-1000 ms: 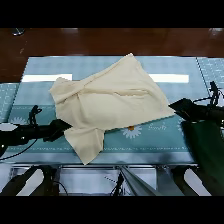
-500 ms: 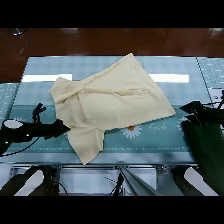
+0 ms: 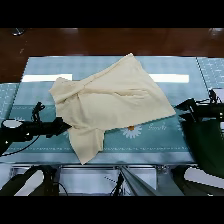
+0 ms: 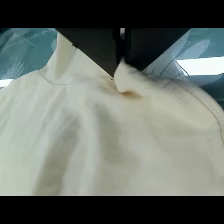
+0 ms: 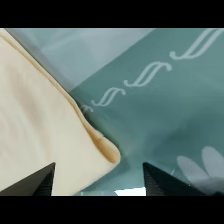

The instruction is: Fold the shirts.

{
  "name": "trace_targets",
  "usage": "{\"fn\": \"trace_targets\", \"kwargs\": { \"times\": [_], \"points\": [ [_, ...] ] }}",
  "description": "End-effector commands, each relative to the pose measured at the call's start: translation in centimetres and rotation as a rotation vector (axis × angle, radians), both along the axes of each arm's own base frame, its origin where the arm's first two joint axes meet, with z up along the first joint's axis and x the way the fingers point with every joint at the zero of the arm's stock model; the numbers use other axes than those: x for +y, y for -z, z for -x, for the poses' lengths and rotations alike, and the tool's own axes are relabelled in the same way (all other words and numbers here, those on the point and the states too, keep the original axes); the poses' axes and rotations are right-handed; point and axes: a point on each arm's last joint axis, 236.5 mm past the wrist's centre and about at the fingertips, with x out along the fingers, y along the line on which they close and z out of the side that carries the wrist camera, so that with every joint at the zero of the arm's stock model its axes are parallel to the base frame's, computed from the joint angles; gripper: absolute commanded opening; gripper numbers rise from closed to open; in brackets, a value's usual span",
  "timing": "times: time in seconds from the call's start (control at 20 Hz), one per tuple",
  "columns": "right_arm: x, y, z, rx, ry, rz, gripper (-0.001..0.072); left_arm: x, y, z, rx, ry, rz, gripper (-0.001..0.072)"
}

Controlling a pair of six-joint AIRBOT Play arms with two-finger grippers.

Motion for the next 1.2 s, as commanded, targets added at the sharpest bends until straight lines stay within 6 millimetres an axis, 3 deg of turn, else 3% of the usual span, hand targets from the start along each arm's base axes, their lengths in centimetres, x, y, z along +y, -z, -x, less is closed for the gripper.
{"fn": "trace_targets", "kwargs": {
  "times": [0.0,0.2,0.25,0.3,0.35,0.45,0.5,0.55,0.65,0.75,0.85,0.9,0.95,1.05,1.15],
  "points": [
    [1.8,1.0,-0.2,0.024,-0.077,-0.032,0.0628,0.1,-0.1,-0.3,-0.007,-0.010,0.000,0.0024],
    [4.4,1.8,-2.1,0.004,-0.159,0.010,0.0610,0.1,-0.1,-0.3,-0.006,-0.010,0.000,0.0024],
    [5.3,1.6,-2.5,0.000,-0.193,0.007,0.0449,0.1,-0.1,-0.3,-0.006,-0.010,0.000,0.0024],
    [6.1,1.3,-3.0,-0.013,-0.234,0.008,0.0131,0.1,-0.1,-0.3,-0.006,-0.010,0.000,0.0024],
    [6.8,0.6,-3.7,-0.040,-0.279,0.020,0.0025,0.1,-0.1,-0.3,-0.007,-0.010,0.000,0.0025],
    [7.6,-2.6,-5.6,-0.093,-0.348,0.022,0.0024,0.3,-1.1,-1.4,-0.038,-0.008,-0.002,0.0024],
    [7.8,-5.0,-6.8,-0.125,-0.388,0.033,0.0023,0.9,-3.2,-3.8,-0.104,-0.032,0.002,0.0023],
    [7.8,-8.0,-8.4,-0.162,-0.426,0.072,0.0023,1.5,-6.9,-7.3,-0.207,-0.075,0.027,0.0023],
    [7.6,-15.6,-12.1,-0.285,-0.473,0.205,0.0023,1.8,-19.0,-14.3,-0.498,-0.104,0.090,0.0022],
    [7.5,-25.7,-15.5,-0.505,-0.440,0.357,0.0023,1.7,-30.5,-17.0,-0.764,-0.042,0.036,0.0022],
    [6.5,-35.7,-16.3,-0.709,-0.352,0.495,0.0023,2.0,-41.0,-16.8,-0.967,-0.021,-0.039,0.0022],
    [6.1,-39.8,-15.4,-0.792,-0.319,0.546,0.0024,2.3,-45.2,-15.9,-1.056,-0.021,-0.108,0.0022],
    [6.1,-43.6,-13.7,-0.871,-0.292,0.589,0.0023,2.8,-48.2,-14.8,-1.124,-0.024,-0.182,0.0022],
    [5.3,-48.1,-8.9,-0.946,-0.256,0.686,0.0024,4.8,-53.6,-11.2,-1.228,-0.088,-0.385,0.0022],
    [4.4,-50.6,-3.8,-0.975,-0.222,0.789,0.0023,7.1,-57.4,-6.6,-1.300,-0.188,-0.578,0.0022]
  ]
}}
